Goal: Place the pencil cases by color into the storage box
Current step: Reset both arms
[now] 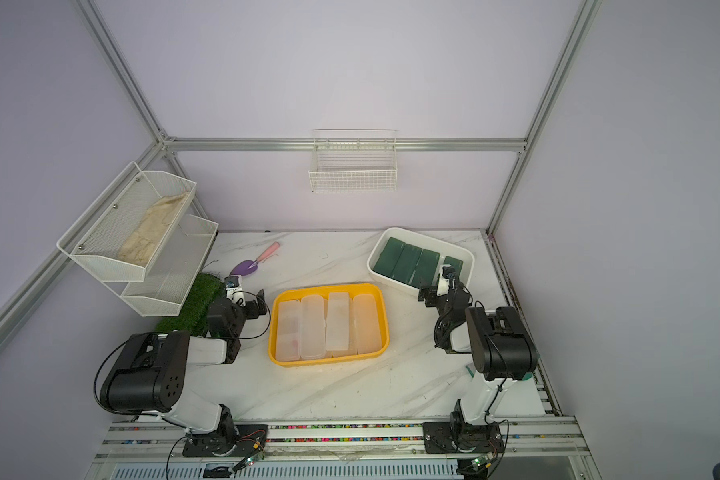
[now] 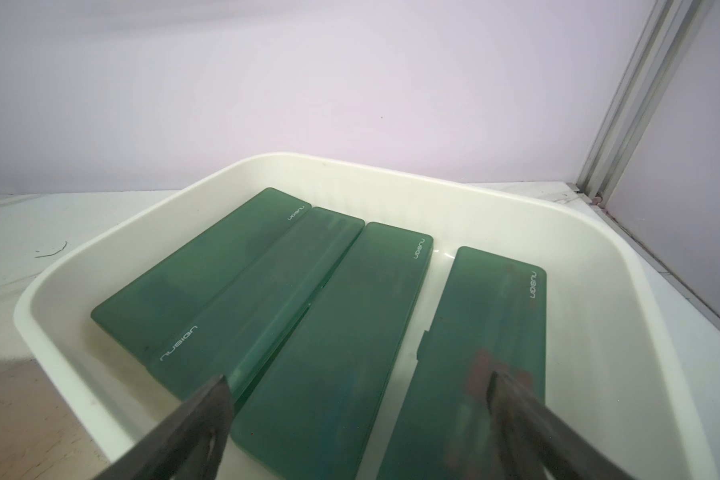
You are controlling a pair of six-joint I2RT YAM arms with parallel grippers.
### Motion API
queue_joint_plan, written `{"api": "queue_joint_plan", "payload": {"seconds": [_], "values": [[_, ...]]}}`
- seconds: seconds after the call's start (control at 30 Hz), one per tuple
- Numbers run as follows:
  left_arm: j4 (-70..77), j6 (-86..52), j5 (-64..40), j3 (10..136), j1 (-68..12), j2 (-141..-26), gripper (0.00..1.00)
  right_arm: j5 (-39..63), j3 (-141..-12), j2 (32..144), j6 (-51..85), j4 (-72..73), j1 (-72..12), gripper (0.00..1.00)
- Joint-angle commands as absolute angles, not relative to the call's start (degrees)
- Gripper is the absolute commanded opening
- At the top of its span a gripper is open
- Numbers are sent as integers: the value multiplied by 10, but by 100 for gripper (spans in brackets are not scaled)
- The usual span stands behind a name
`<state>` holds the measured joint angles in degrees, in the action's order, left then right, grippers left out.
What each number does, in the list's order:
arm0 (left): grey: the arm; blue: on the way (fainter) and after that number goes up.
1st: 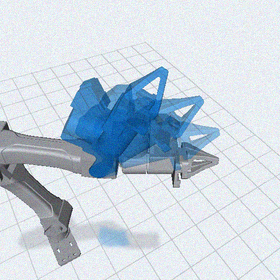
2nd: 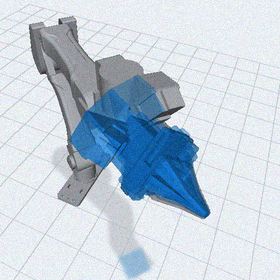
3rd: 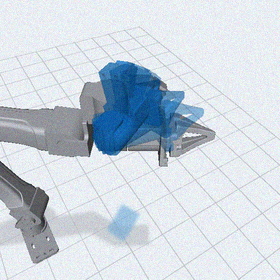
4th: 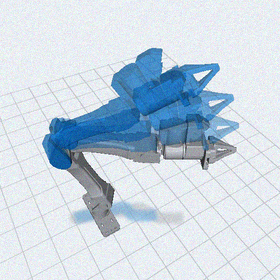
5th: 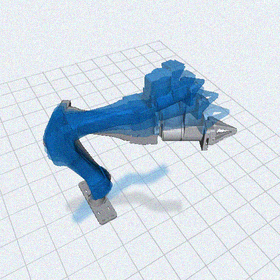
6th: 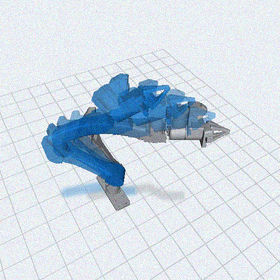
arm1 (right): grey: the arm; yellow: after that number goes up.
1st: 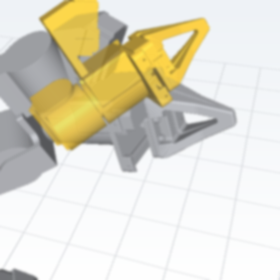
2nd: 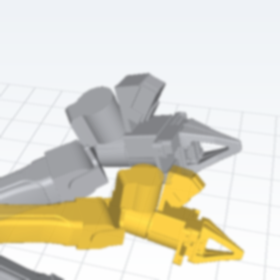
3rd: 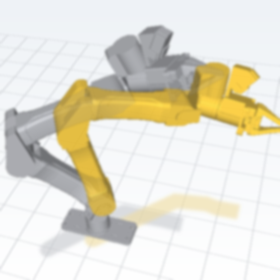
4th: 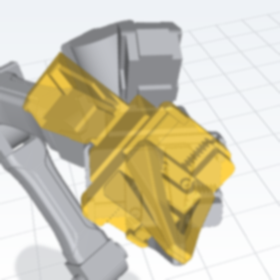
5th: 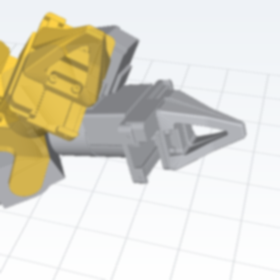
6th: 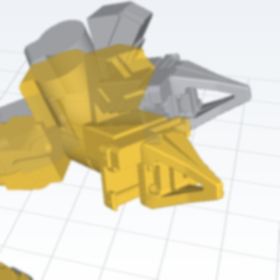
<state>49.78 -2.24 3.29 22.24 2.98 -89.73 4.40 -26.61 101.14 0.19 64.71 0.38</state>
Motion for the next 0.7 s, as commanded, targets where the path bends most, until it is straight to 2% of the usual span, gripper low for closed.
{"api": "queue_joint_plan", "payload": {"seconds": [0.0,0.67], "values": [[530,-11,33,220,29,-896,100,52,-262,1016,9,623,6,97],[531,-7,43,219,24,-896,100,42,-268,1018,8,615,5,97]]}}
